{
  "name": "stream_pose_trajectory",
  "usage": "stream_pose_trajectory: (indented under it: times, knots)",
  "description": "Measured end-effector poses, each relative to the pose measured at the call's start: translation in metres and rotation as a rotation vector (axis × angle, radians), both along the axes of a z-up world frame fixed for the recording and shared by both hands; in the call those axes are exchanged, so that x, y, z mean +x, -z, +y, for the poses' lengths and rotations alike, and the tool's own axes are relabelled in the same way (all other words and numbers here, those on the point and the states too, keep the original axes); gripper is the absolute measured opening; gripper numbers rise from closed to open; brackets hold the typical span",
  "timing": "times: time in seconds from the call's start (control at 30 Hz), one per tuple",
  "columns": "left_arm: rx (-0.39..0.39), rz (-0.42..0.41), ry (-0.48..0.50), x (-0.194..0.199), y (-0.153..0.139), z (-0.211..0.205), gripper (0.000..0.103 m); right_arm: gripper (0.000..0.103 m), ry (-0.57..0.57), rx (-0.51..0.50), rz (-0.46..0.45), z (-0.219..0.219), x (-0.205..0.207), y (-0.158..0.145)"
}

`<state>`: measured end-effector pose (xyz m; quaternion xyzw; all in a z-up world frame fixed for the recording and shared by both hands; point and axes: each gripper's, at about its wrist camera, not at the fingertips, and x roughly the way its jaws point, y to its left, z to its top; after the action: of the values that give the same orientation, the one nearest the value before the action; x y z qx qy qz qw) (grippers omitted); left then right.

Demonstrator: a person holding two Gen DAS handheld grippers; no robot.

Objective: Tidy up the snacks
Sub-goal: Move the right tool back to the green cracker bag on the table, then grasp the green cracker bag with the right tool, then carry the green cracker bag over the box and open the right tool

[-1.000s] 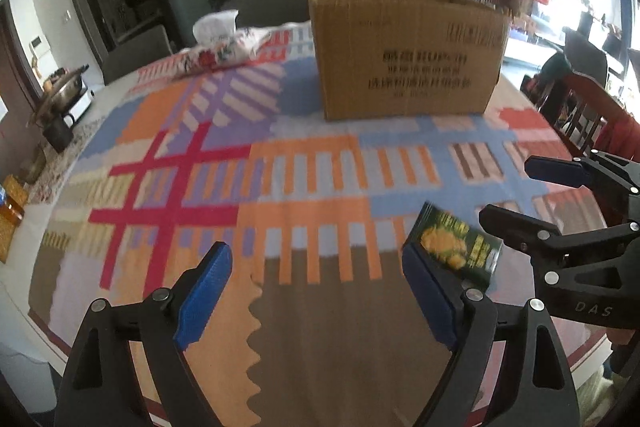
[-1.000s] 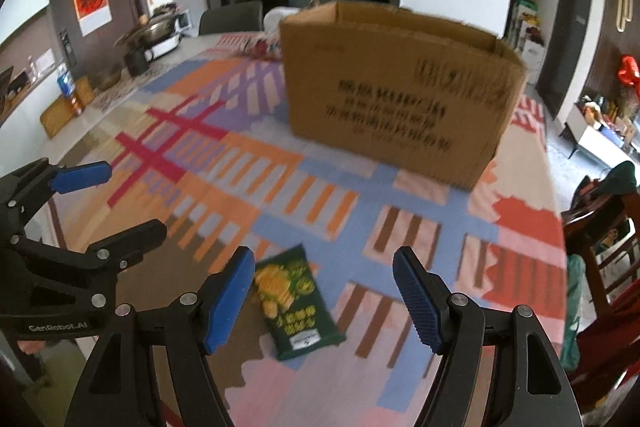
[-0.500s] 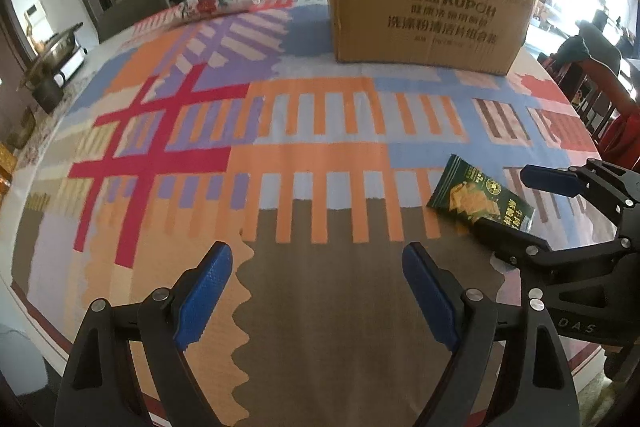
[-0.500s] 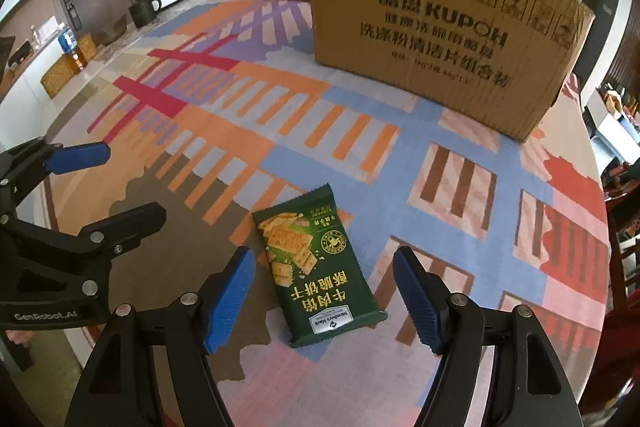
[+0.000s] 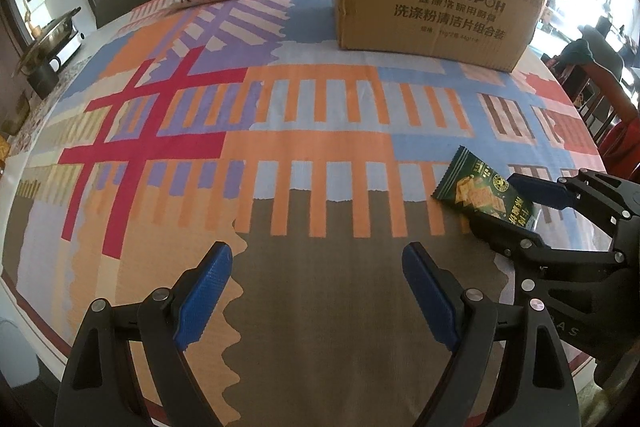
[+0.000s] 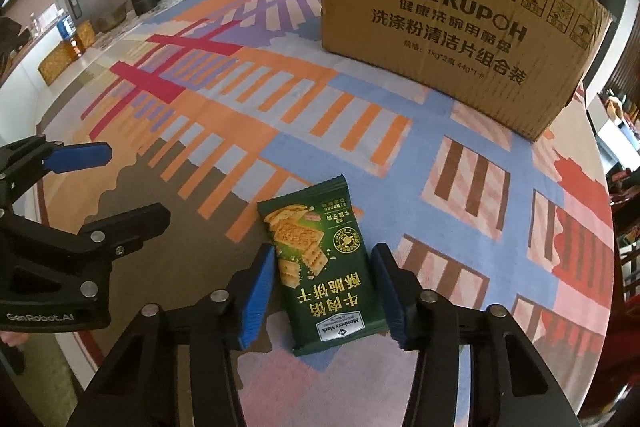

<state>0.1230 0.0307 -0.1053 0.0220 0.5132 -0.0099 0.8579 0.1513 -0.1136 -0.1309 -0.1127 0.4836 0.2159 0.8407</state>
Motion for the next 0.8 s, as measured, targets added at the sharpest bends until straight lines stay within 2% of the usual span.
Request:
stream_pose_trajectory:
  times: [0.33,0.67,0.8]
  knots:
    - [0.012,-0.055,-0.006,0.001,-0.017,0.0,0.087,0.048,0.034,0.033,-0.031,-0.005,-0.005,-0.014]
    - [0.046,-0.169,0.031,0.01,-0.056,-0.007,0.087,0.048,0.122,0.085,-0.105,-0.022,-0.002,-0.048]
    - [0.034,-0.199,0.045,0.017,-0.073,-0.009,0.087,0.048,0.15,0.095,-0.146,-0.027,0.002,-0.063]
